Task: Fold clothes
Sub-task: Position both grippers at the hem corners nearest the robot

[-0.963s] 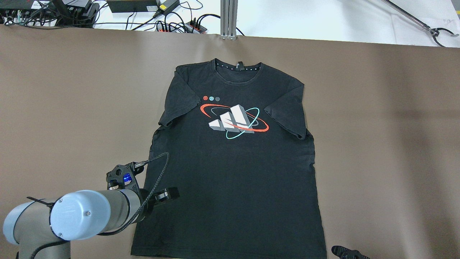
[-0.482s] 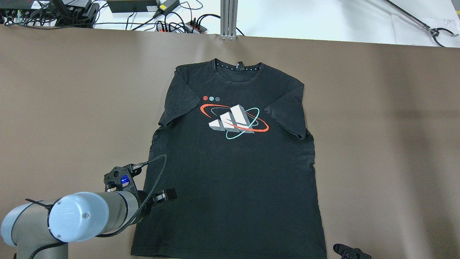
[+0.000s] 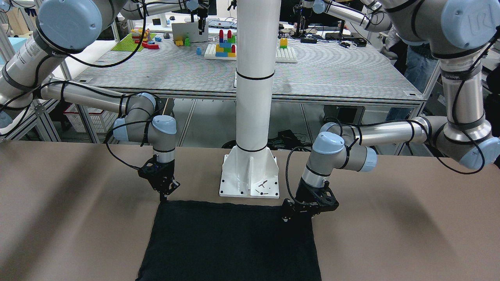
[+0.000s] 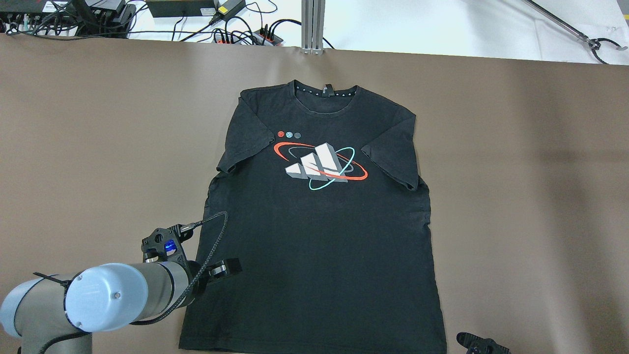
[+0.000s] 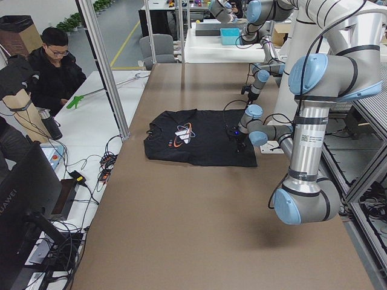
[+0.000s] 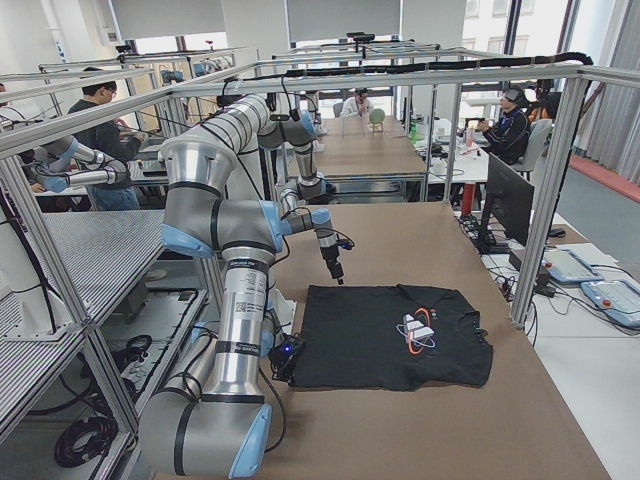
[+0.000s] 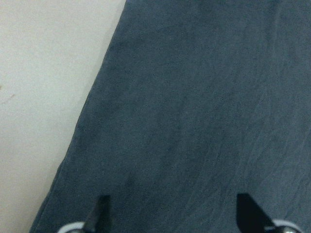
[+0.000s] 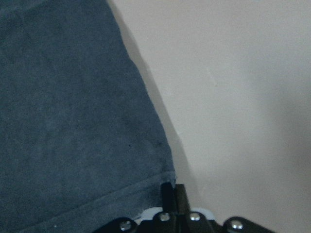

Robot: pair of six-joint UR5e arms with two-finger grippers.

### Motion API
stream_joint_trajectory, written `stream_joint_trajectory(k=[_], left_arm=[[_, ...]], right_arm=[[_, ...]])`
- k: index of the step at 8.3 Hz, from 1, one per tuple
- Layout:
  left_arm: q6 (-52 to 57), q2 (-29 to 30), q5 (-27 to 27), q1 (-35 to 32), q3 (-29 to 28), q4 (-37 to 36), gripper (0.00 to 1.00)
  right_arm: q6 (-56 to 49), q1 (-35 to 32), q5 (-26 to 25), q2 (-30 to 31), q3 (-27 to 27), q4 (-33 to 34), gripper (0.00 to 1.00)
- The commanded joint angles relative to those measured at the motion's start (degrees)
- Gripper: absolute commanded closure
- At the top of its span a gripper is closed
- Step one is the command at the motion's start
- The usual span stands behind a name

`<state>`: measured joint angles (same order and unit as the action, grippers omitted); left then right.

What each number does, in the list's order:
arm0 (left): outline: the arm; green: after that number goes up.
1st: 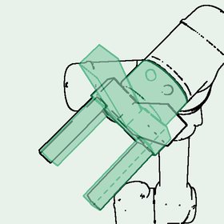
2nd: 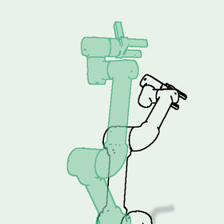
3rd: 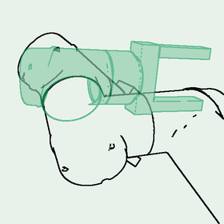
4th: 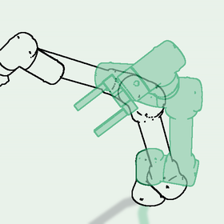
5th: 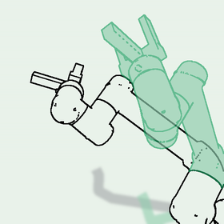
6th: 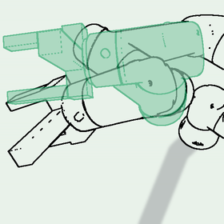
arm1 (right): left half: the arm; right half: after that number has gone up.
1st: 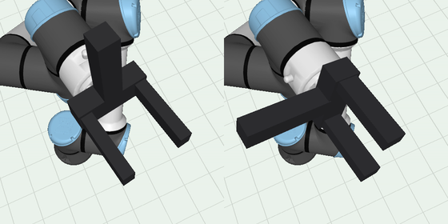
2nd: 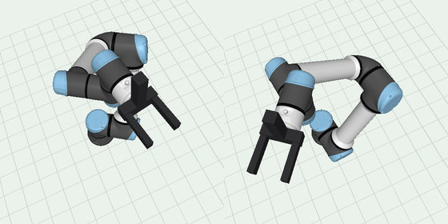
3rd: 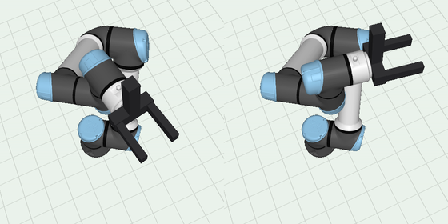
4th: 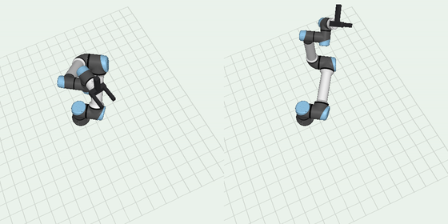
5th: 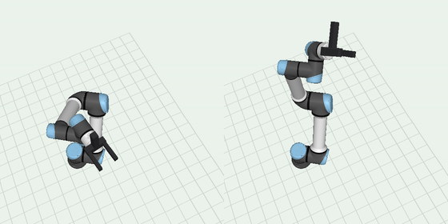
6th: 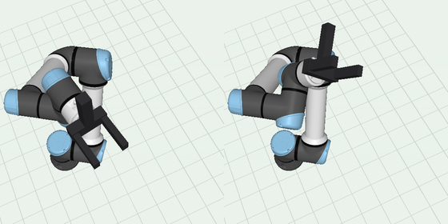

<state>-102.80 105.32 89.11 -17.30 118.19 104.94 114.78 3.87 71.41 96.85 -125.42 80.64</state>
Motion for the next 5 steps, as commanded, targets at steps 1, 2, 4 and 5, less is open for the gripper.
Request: stream_joint_trajectory(k=[1, 2, 4, 5], left_arm=[[-2.0, -1.5, -0.5, 0.2, 0.2, 0.0, 0.12], [-2.3, -4.0, -0.7, 1.2, 1.0, 0.1, 0.12], [-7.6, -11.8, -8.0, 9.8, 5.2, 0.1, 0.26], [-9.7, -12.6, -9.2, 12.8, 5.1, 0.1, 0.33]], right_arm=[[0.0, 0.4, -0.2, -0.2, -1.1, 0.1, 1.0], [-0.1, 0.3, 0.2, -0.1, -1.3, 0.1, 1.0], [-0.2, 0.3, 0.3, 0.0, -2.0, 0.2, 1.0], [-0.1, 0.3, 0.3, 0.0, -1.9, 0.3, 1.0]])
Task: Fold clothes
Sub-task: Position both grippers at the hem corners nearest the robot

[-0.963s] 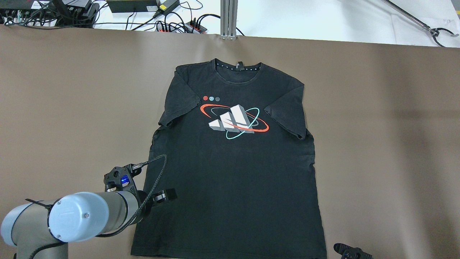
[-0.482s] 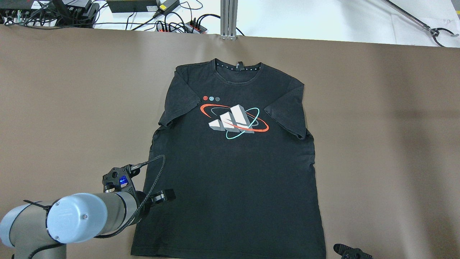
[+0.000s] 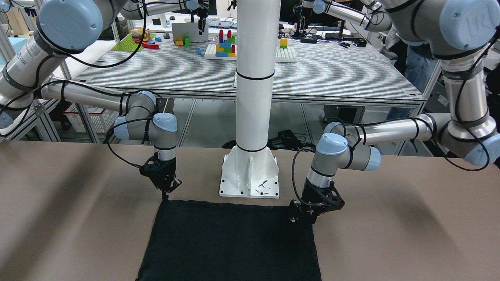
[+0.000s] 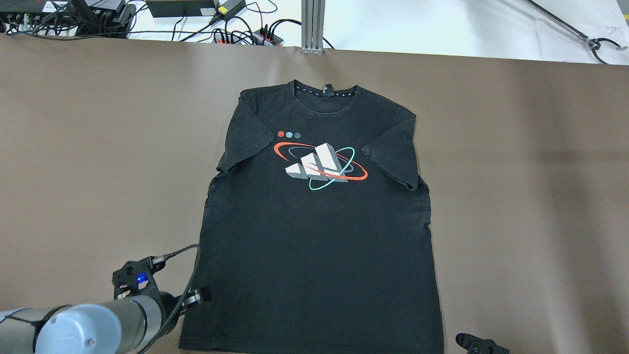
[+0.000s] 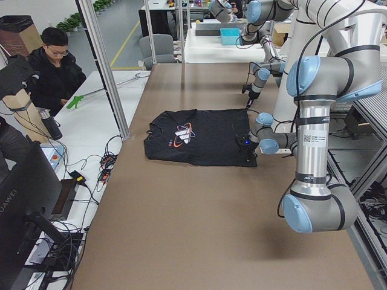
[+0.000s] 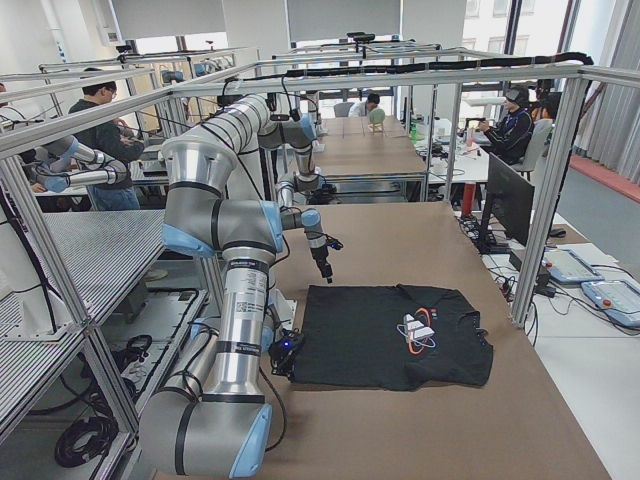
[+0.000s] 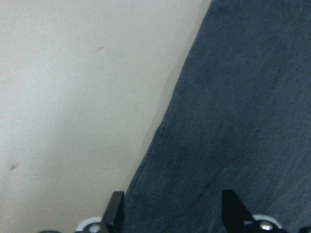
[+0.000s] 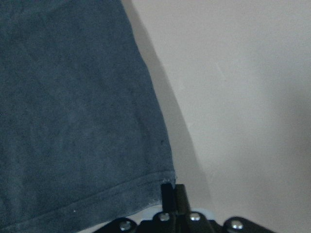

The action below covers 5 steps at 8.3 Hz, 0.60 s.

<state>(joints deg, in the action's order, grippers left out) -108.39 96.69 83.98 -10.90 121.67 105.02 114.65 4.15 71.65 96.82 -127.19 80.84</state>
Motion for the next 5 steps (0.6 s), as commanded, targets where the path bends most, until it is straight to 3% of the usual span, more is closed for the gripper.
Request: stream_joint_trajectory(k=[1, 5], left_arm=[[-5.2, -4.0, -5.9, 8.1, 1.5, -0.1, 0.38], [-6.8, -4.1, -7.5, 10.1, -1.1, 0.0, 0.46]], right_arm=[[0.0, 0.0, 0.1, 0.1, -0.2, 0.1, 1.0], [0.0, 0.1, 0.0, 0.0, -0.2, 1.1, 1.0]])
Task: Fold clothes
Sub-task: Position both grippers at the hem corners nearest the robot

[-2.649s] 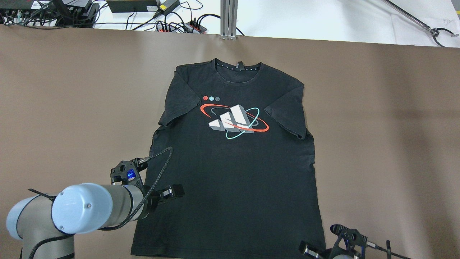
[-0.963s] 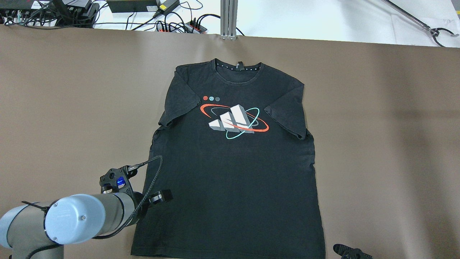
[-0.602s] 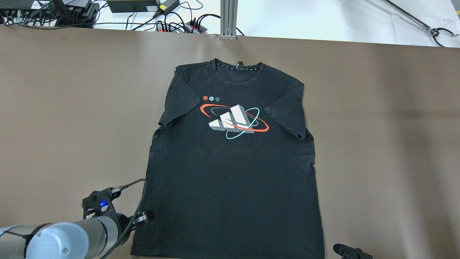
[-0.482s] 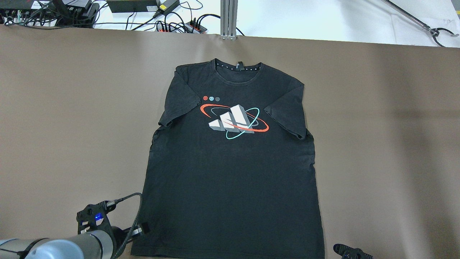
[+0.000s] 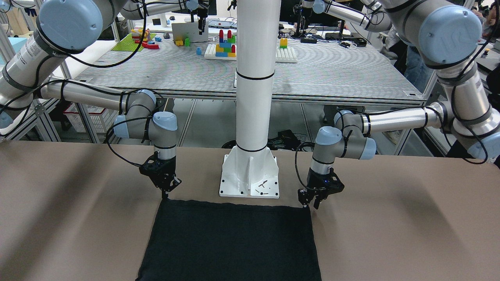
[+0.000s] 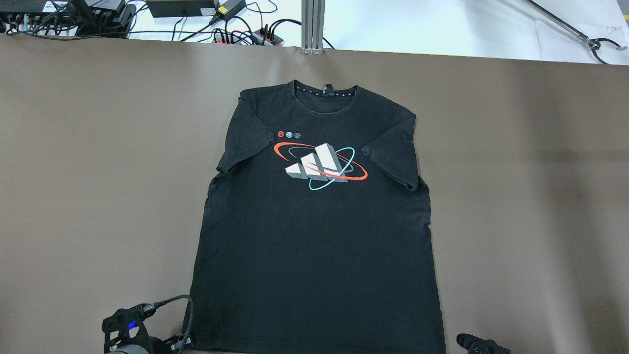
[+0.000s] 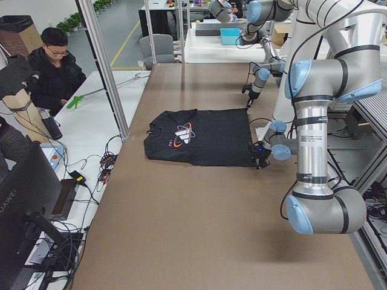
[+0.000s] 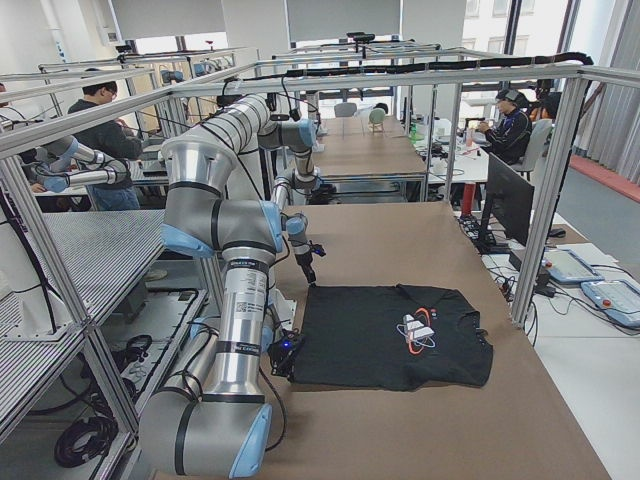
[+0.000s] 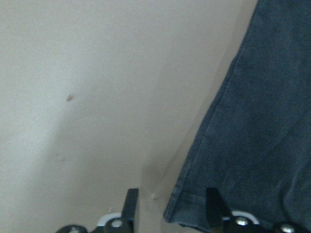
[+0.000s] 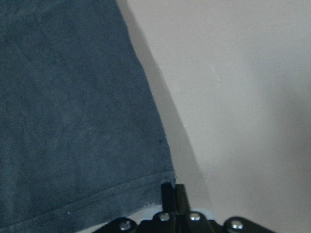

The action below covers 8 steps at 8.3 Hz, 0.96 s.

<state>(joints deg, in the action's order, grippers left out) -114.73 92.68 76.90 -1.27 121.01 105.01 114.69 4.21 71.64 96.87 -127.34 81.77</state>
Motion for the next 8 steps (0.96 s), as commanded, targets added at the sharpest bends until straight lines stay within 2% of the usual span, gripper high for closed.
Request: stream_joint_trajectory(k=[1, 2, 3, 5, 8], left_arm=[[-0.6, 0.0, -0.4, 0.5, -0.3, 0.0, 0.59], [-0.6, 0.0, -0.4, 0.5, -0.3, 0.0, 0.76], [-0.6, 0.0, -0.3, 1.1, -0.3, 0.0, 0.86], [-0.7, 0.1, -0.3, 1.8, 0.2, 0.0, 1.0], [-0.7, -0.3, 0.1, 1.7, 2.7, -0.1, 1.0]], right_arm=[[0.0, 0.0, 0.0, 0.0, -0.1, 0.1, 1.0], [0.0, 0.1, 0.0, -0.1, -0.1, 0.1, 1.0], [0.0, 0.0, 0.0, -0.1, 0.0, 0.1, 1.0], [0.0, 0.0, 0.0, -0.1, -0.3, 0.1, 1.0], [0.0, 0.0, 0.1, 0.0, -3.0, 0.4, 1.0]])
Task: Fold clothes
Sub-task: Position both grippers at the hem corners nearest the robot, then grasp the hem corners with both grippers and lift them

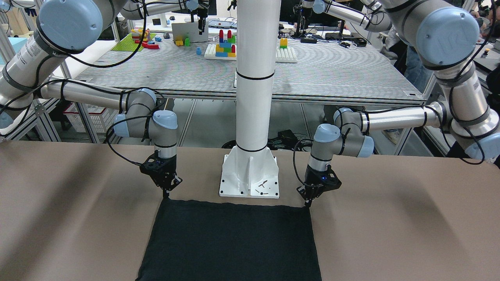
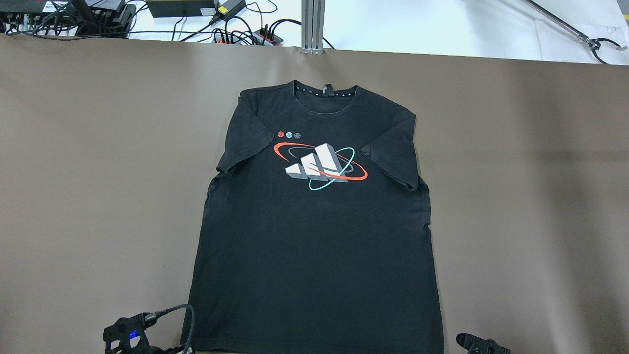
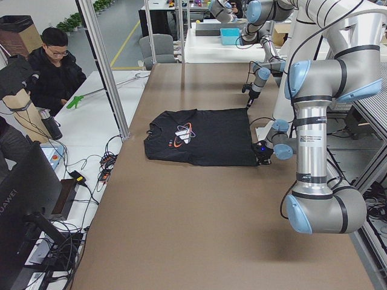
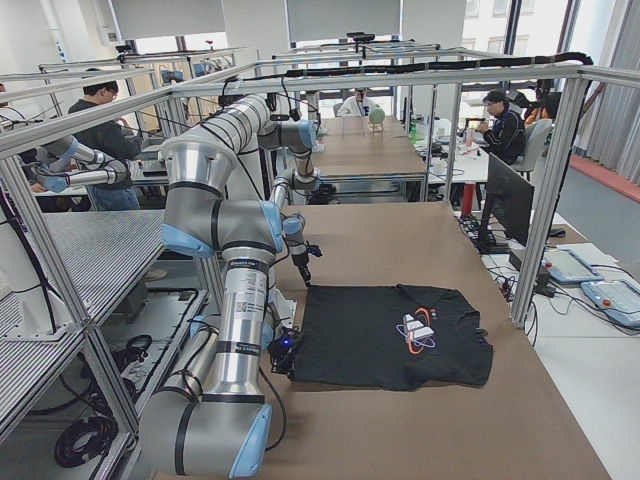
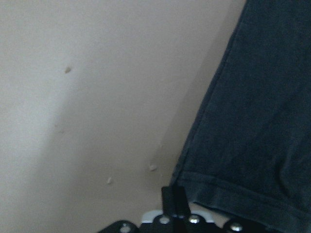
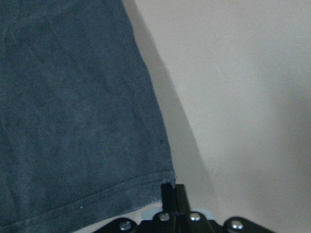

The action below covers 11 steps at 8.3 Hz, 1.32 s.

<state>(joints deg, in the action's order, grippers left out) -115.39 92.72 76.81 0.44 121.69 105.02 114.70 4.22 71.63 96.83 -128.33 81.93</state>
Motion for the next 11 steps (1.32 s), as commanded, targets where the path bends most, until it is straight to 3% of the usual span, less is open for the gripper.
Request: stream_joint_trajectory(k=[1, 3, 5, 6, 7, 8, 9, 11], left_arm=[[0.0, -2.0, 1.0, 0.3, 4.2, -0.1, 1.0], [0.0, -5.2, 1.6, 0.2, 9.8, -0.1, 1.0], [1.3, -3.2, 1.7, -3.6, 9.9, -0.1, 1.0], [8.0, -0.1, 5.8, -9.9, 9.1, -0.2, 1.0], [20.2, 3.0, 11.9, -17.2, 6.4, -0.1, 1.0], [25.6, 7.0, 13.3, -22.9, 2.1, -0.2, 1.0], [31.1, 10.1, 17.5, -28.9, -2.3, -0.2, 1.0], [37.0, 13.5, 23.4, -38.3, -7.4, -0.2, 1.0]], right_arm=[[0.0, 0.0, 0.3, 0.4, -5.3, 2.7, 1.0], [-0.1, -0.3, 2.8, 0.0, -11.7, 9.5, 1.0], [-10.2, -4.9, 4.7, -4.0, -11.2, 10.0, 1.0], [-16.8, -11.4, 9.3, -8.3, -8.9, 10.6, 1.0], [-23.3, -20.8, 17.3, -14.2, -3.8, 12.4, 1.0], [-28.9, -29.0, 23.8, -18.9, 0.8, 13.6, 1.0], [-35.0, -35.0, 27.3, -21.5, 4.7, 13.7, 1.0], [-45.2, -43.5, 27.9, -26.8, 13.2, 13.6, 1.0]])
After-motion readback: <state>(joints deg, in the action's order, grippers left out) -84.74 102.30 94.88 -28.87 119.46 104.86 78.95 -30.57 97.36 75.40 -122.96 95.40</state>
